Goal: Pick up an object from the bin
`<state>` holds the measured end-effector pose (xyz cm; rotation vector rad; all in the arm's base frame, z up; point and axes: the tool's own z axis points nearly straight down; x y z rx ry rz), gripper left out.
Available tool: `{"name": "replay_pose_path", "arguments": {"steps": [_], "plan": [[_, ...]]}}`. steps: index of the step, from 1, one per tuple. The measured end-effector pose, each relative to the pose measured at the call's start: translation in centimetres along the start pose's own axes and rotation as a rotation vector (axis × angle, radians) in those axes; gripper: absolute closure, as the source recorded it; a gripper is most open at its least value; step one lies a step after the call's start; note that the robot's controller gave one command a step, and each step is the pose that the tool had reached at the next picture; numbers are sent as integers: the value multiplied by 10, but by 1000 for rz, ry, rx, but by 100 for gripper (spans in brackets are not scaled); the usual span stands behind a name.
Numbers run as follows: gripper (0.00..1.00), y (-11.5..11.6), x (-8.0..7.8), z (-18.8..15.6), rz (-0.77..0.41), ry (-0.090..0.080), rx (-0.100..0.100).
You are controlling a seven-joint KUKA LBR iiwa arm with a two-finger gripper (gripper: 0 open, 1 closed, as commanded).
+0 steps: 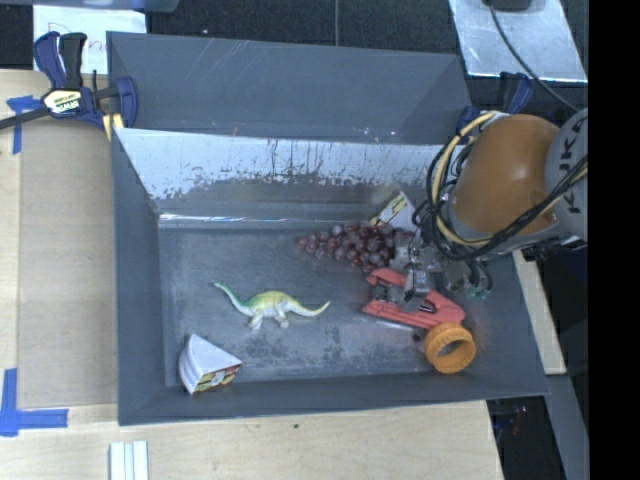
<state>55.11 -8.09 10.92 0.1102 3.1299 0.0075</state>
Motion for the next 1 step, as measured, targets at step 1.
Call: {"name": "replay_pose_path", "arguments": {"steps": [1], "plan": [[100,-1,-1,-23,0,-4,2]]}}
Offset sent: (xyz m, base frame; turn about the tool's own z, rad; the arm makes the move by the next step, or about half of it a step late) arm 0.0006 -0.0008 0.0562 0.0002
